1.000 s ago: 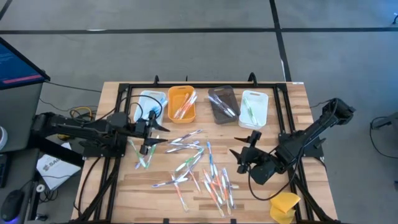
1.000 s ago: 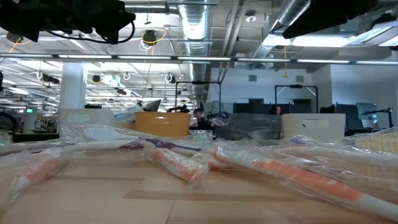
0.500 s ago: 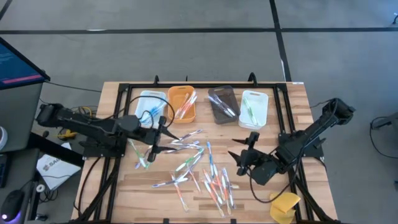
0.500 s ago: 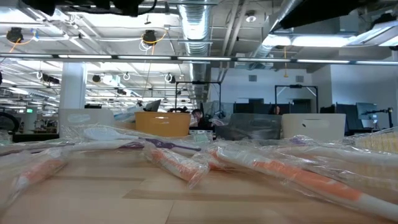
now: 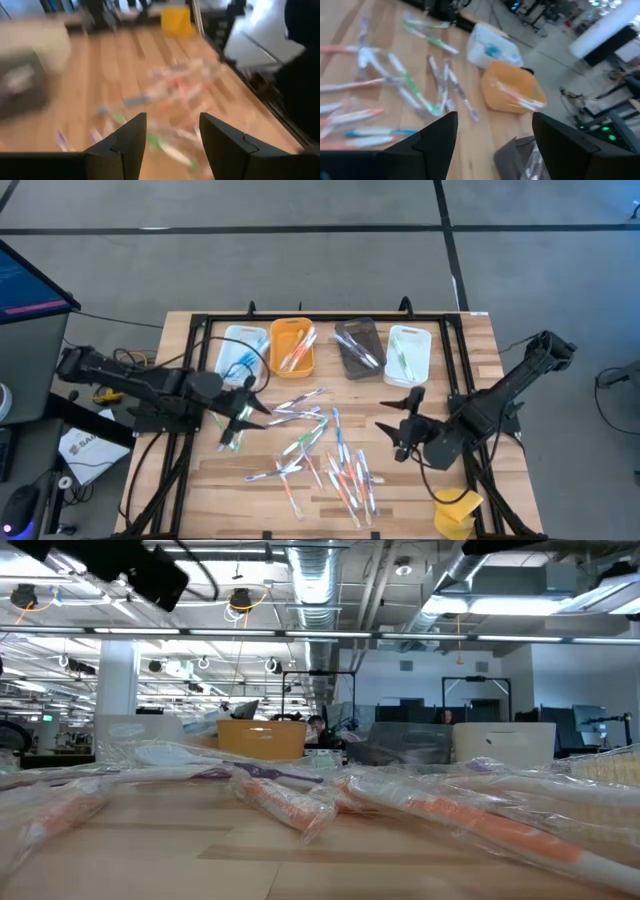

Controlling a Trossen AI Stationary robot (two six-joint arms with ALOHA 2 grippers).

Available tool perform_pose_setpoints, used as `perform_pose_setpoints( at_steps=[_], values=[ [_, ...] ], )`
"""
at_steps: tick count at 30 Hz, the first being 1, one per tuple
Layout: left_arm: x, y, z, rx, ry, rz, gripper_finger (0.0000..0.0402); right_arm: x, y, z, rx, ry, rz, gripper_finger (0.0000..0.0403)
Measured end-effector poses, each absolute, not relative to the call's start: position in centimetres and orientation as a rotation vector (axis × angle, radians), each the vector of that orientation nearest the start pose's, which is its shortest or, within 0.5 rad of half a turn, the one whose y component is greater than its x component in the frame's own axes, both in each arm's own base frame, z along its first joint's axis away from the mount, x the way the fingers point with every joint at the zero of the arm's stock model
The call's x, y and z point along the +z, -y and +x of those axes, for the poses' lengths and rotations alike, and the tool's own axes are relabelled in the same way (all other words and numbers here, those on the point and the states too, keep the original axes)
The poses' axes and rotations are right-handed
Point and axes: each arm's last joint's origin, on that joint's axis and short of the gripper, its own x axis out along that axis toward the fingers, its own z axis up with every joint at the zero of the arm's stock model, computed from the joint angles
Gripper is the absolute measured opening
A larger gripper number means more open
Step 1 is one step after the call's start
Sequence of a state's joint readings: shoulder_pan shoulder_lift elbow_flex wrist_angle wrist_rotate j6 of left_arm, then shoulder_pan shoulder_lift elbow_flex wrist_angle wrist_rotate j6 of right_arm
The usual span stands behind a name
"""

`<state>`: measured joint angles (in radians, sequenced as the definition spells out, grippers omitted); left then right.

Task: Pick & Place Toothbrushes
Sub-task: Put the green toothbrush into right white the bin

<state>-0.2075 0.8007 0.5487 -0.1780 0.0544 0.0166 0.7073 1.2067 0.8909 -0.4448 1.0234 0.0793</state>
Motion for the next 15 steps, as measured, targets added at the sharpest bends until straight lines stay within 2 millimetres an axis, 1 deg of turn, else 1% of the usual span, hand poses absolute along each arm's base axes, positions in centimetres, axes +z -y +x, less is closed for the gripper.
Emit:
perform_pose_setpoints(
  at_steps=[4, 7, 9, 12, 15],
  values=[
    [23.6, 4.0, 16.7, -0.176, -0.553, -0.147, 0.0176, 26.9, -13.6, 19.7, -0.27, -0.532, -0.53, 0.0253],
    [21.8, 3.9, 15.8, -0.058, -0.766, -0.242, 0.0174, 26.8, -13.1, 20.0, -0.289, -0.549, -0.536, 0.0253],
    [20.9, 3.6, 15.3, 0.05, -0.863, -0.282, 0.0169, 26.8, -12.6, 20.3, -0.312, -0.55, -0.517, 0.0253],
    [20.3, 3.2, 15.4, 0.164, -0.905, -0.374, 0.0161, 26.8, -12.1, 20.6, -0.343, -0.549, -0.484, 0.0253],
    [19.8, 3.2, 15.8, 0.223, -0.926, -0.458, 0.0154, 26.9, -11.7, 20.9, -0.362, -0.549, -0.473, 0.0253]
  ],
)
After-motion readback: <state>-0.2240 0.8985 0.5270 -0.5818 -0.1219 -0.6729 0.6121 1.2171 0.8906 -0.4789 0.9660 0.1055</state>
